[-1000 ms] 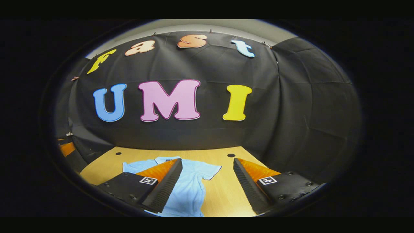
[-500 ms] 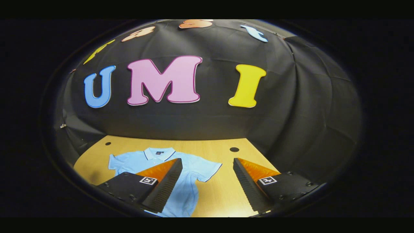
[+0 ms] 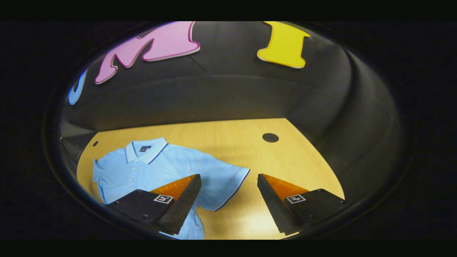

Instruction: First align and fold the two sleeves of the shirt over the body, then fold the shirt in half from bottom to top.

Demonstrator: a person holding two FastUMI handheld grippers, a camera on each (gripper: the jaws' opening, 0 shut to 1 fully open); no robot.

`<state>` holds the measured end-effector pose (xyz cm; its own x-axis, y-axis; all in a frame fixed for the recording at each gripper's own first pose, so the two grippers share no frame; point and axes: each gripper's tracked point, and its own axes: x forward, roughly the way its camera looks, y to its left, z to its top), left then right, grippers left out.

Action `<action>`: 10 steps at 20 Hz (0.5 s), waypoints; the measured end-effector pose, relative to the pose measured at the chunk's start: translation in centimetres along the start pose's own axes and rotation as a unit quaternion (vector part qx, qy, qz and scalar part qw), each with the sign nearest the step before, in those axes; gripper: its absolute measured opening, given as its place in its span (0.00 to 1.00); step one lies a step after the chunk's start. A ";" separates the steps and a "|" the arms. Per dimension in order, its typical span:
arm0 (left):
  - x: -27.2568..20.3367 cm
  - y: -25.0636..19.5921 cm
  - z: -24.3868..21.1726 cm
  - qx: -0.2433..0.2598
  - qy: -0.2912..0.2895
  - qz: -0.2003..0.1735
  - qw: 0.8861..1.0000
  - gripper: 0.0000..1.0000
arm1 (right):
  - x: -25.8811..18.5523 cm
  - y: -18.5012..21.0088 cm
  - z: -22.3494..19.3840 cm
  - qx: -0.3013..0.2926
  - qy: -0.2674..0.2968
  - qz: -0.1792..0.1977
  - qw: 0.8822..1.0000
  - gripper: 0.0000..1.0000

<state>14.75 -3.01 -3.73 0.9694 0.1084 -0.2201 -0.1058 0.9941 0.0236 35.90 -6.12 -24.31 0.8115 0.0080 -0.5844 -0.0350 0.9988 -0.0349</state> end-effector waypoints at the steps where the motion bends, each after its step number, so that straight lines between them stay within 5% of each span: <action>1: 0.6 -0.2 -0.8 -0.007 0.008 0.000 1.000 0.96 | 1.5 -0.3 -0.4 0.004 0.010 -0.002 1.000 0.98; 10: 4.1 -0.7 -2.7 -0.031 0.031 0.012 0.999 0.96 | 7.8 -1.1 -2.5 0.015 0.046 -0.006 0.999 0.96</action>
<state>18.24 -3.24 -7.30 0.9513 0.1301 -0.2796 -0.1442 0.9891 -0.0302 40.78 -7.25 -30.84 0.7550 -0.0068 -0.6557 -0.0066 0.9998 -0.0179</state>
